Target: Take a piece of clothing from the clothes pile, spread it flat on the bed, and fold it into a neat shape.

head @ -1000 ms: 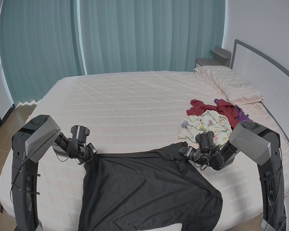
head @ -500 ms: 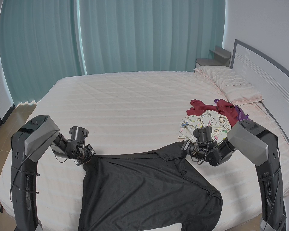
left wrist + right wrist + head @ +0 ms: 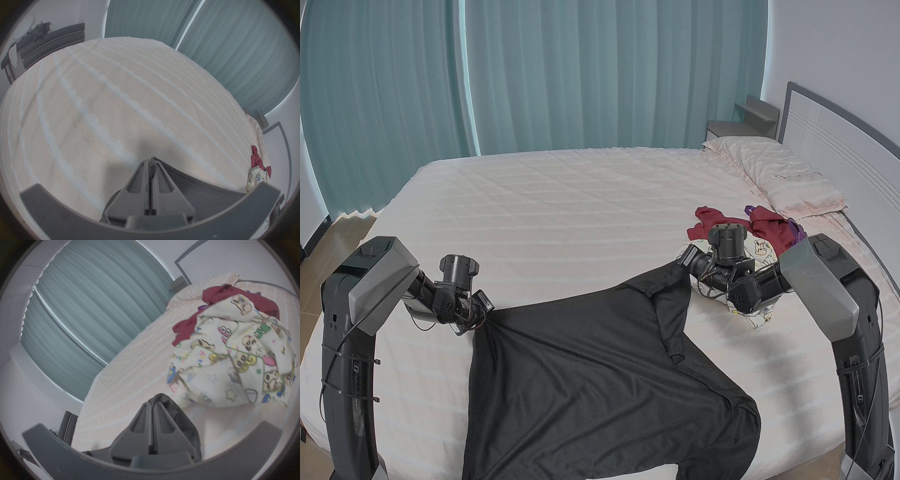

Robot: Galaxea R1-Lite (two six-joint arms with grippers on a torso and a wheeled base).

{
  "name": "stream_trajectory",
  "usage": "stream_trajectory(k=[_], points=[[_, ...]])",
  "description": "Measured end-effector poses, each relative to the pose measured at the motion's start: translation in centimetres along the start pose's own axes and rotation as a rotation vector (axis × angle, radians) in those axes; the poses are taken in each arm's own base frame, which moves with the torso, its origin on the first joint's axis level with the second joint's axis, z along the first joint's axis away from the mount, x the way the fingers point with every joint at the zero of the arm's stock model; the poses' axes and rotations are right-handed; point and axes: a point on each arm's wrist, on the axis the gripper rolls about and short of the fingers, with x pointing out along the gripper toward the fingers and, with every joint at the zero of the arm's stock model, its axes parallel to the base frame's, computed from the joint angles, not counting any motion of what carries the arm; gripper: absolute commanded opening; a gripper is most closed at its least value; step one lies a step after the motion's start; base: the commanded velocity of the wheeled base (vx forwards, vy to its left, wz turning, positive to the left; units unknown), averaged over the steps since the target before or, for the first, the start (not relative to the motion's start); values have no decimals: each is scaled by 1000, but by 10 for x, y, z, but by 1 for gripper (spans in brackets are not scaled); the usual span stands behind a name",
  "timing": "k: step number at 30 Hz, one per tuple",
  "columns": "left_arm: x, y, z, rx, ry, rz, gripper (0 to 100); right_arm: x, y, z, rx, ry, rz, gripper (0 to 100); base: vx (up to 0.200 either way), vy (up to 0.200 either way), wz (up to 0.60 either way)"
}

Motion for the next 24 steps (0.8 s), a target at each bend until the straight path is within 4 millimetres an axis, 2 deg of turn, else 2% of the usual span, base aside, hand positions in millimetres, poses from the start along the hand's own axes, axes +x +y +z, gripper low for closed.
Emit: stream_trajectory(k=[7, 11, 12, 13, 19, 24], points=[[8, 0, 3, -2, -10, -3, 0, 17, 18, 24, 13, -127, 50, 0, 0, 0, 0], [16, -2, 4, -4, -18, -10, 0, 30, 15, 22, 16, -168, 34, 0, 0, 0, 0], [18, -2, 5, -6, -21, -11, 0, 32, 13, 20, 16, -169, 29, 100, 0, 0, 0], [20, -3, 5, -6, -25, -14, 100, 35, 10, 18, 15, -169, 23, 100, 0, 0, 0], [30, -6, 7, -12, -40, -21, 100, 43, -5, 2, -11, -111, -41, 100, 0, 0, 0], [35, -5, 6, -9, -58, 0, 100, 42, -17, -6, -25, -68, -86, 100, 0, 0, 0]])
